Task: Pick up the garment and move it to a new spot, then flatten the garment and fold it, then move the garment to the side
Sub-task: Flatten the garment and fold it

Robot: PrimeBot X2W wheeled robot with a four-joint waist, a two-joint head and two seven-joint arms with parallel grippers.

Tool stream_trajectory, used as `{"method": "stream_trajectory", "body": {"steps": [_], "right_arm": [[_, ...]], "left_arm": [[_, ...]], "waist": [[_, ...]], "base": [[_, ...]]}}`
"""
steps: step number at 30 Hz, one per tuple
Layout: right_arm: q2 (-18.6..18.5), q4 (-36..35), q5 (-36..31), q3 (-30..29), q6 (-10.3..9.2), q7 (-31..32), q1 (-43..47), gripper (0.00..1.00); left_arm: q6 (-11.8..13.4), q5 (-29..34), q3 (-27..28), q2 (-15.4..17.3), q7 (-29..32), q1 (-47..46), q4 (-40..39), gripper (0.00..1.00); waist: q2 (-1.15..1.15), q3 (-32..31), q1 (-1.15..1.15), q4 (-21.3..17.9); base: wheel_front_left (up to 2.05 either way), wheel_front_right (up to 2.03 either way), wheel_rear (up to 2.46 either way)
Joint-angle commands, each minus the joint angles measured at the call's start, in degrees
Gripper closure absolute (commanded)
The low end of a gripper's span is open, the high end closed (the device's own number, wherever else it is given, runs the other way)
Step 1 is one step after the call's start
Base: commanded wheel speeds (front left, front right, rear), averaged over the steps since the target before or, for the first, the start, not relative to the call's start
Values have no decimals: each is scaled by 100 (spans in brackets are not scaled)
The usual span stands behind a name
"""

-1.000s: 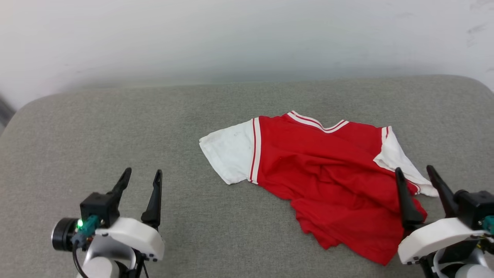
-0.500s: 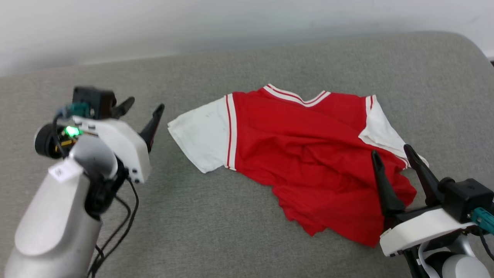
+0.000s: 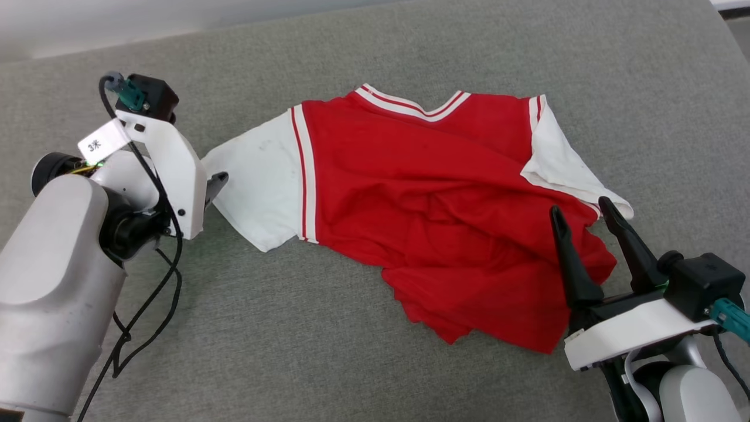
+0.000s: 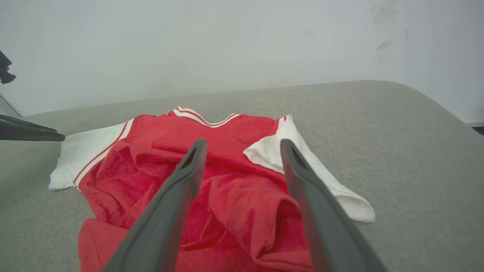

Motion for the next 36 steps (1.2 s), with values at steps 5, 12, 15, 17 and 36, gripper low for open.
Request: {"method": "stream_trajectory", "body": {"steps": [5, 12, 15, 17, 36], "right_arm": [[18, 110, 88, 48, -4, -88, -120, 0], [18, 220, 176, 13, -3, -126, -166, 0], [17, 251, 205, -28, -4, -110, -180, 0], [17, 289, 243, -76, -4, -71, -164, 0], [-180, 726, 526, -1604, -3, 965, -242, 0]], "left_arm": [[-10, -356, -374, 73, 306, -233, 591, 0], [-14, -763, -966, -115, 872, -28, 1201, 49], [-15, -854, -994, -249, 541, 15, 1340, 100], [-14, -872, -993, -273, 269, 45, 1431, 100], [565, -710, -492, -56, -2405, 836, 512, 100]], "waist": [[0, 216, 0, -145], [0, 270, 0, -192], [0, 250, 0, -198], [0, 204, 0, -188], [0, -674, 0, 542]], "base": [[0, 0, 0], [0, 0, 0], [0, 0, 0], [0, 0, 0], [0, 0, 0]]}}
